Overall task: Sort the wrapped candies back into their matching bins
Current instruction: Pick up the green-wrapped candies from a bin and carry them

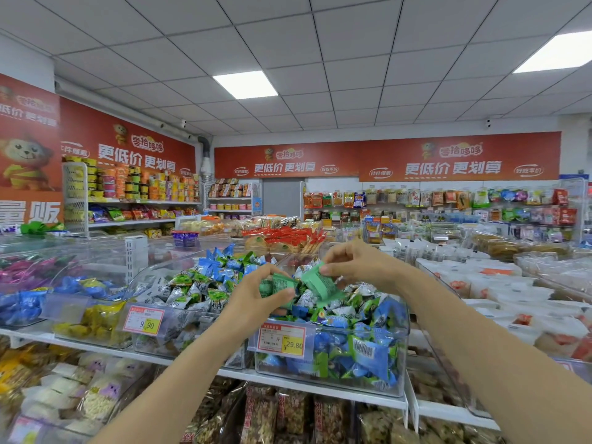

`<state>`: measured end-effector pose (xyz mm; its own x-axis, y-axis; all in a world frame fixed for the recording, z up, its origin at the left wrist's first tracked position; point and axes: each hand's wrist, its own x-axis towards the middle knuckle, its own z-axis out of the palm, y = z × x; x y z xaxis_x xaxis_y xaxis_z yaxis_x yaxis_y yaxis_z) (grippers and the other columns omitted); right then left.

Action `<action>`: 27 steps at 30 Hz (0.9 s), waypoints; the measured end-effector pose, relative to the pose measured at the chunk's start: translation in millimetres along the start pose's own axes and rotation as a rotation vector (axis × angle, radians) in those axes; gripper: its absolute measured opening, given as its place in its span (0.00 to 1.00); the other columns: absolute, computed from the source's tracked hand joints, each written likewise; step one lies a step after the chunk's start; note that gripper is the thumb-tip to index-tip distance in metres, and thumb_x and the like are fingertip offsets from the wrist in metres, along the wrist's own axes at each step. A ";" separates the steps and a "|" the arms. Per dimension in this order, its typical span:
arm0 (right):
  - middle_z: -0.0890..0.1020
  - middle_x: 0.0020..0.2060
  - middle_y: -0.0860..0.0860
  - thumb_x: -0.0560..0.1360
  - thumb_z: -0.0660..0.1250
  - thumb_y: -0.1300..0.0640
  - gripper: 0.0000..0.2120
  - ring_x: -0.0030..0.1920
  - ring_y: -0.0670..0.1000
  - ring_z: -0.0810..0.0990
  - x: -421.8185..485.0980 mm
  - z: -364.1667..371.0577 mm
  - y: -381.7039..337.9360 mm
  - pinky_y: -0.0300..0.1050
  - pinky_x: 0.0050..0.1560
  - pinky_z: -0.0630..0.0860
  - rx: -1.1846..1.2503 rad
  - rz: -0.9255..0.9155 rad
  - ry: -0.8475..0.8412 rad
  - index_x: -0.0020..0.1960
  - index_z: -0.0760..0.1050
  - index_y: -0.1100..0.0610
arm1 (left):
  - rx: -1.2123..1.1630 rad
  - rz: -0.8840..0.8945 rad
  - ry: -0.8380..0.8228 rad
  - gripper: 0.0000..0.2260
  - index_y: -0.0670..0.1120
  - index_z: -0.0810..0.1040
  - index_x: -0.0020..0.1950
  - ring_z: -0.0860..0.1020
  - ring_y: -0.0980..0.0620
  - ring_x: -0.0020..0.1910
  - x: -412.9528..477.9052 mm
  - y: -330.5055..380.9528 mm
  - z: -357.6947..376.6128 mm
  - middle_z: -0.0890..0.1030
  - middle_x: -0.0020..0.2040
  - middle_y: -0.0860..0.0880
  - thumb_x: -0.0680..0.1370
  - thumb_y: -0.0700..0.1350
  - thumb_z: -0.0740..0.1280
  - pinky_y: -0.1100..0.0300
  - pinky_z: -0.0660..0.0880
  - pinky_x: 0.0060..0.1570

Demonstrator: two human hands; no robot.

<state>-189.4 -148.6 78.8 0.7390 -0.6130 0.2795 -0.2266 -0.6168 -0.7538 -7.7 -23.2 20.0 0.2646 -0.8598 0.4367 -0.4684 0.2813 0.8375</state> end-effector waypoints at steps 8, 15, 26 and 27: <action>0.84 0.37 0.55 0.74 0.71 0.63 0.06 0.34 0.47 0.82 7.9 33.1 -5.5 0.37 0.37 0.80 0.184 -0.095 0.085 0.46 0.79 0.67 | -0.338 -0.113 0.056 0.17 0.44 0.77 0.62 0.84 0.43 0.46 -0.4 2.3 4.7 0.84 0.50 0.40 0.74 0.44 0.73 0.54 0.82 0.43; 0.85 0.44 0.60 0.75 0.70 0.61 0.10 0.42 0.54 0.84 20.0 34.4 -1.5 0.42 0.43 0.83 0.287 -0.086 -0.003 0.51 0.79 0.69 | -0.290 -0.167 0.092 0.18 0.43 0.79 0.59 0.82 0.43 0.40 3.8 5.4 -6.5 0.85 0.45 0.41 0.70 0.41 0.76 0.59 0.79 0.31; 0.86 0.47 0.54 0.75 0.71 0.60 0.06 0.50 0.58 0.83 53.2 61.8 38.3 0.55 0.52 0.81 -0.399 0.026 -0.287 0.51 0.84 0.57 | -0.171 -0.174 0.240 0.22 0.49 0.77 0.62 0.79 0.50 0.29 5.2 -6.7 -17.7 0.85 0.47 0.40 0.70 0.47 0.77 0.50 0.78 0.53; 0.86 0.47 0.53 0.75 0.71 0.59 0.06 0.50 0.59 0.83 53.3 62.6 37.7 0.55 0.53 0.81 -0.416 0.015 -0.289 0.50 0.85 0.56 | -0.168 -0.176 0.239 0.22 0.48 0.77 0.62 0.77 0.51 0.24 5.0 -7.2 -18.0 0.85 0.45 0.40 0.70 0.46 0.77 0.52 0.79 0.49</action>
<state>-118.8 -173.7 28.1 0.8658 -0.4978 0.0503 -0.4286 -0.7897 -0.4389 12.2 -21.8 22.1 0.5286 -0.7829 0.3282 -0.2578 0.2203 0.9408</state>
